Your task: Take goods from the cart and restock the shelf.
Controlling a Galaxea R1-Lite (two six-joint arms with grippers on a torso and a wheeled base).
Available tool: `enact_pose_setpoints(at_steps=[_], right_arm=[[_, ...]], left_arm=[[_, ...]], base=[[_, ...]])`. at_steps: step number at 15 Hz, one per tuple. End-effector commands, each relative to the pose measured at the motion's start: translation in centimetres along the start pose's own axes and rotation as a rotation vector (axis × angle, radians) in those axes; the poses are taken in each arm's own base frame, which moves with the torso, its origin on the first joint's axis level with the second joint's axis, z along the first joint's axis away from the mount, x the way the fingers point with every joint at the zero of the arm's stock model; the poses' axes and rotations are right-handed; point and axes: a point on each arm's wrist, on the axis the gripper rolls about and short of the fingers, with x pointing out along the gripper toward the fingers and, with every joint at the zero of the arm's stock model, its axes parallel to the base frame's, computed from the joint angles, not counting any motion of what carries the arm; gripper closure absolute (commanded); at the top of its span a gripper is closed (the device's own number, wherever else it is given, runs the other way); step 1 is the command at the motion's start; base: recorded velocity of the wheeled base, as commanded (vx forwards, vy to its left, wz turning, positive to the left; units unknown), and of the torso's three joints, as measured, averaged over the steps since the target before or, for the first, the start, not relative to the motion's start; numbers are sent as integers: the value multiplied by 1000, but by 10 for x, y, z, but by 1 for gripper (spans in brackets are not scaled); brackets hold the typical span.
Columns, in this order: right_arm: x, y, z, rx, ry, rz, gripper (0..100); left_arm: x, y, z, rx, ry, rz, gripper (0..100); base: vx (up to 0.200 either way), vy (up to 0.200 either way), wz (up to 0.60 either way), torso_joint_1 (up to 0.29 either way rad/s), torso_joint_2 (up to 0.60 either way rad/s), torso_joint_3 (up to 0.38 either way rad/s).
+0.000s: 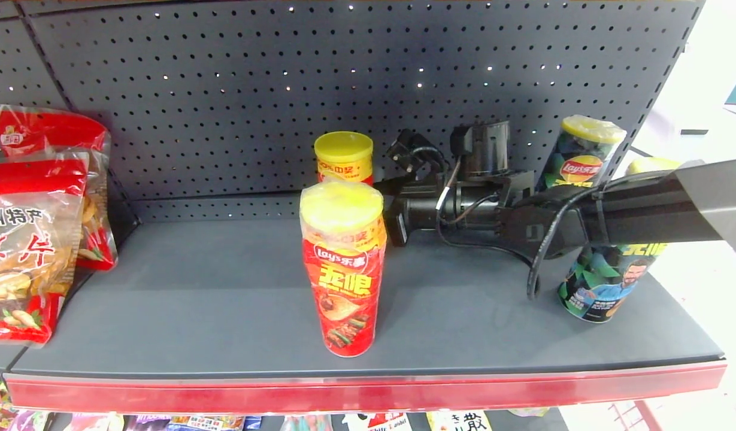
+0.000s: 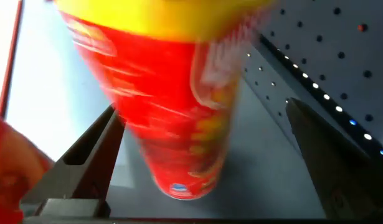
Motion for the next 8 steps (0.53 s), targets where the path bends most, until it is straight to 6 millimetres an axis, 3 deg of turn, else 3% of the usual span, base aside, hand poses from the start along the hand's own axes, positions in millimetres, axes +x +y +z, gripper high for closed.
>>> enact_pose_setpoints(at_steps=[1,8], right_arm=[[3,-6,-10,1,16,-7,0],[1,-25,-17,-47,15,-40,0]], left_arm=[[0,0,0,0,1,1,0],[0,0,0,0,0,1,0]], base=[[0,0,0,0,0,0],[0,0,0,0,0,0]])
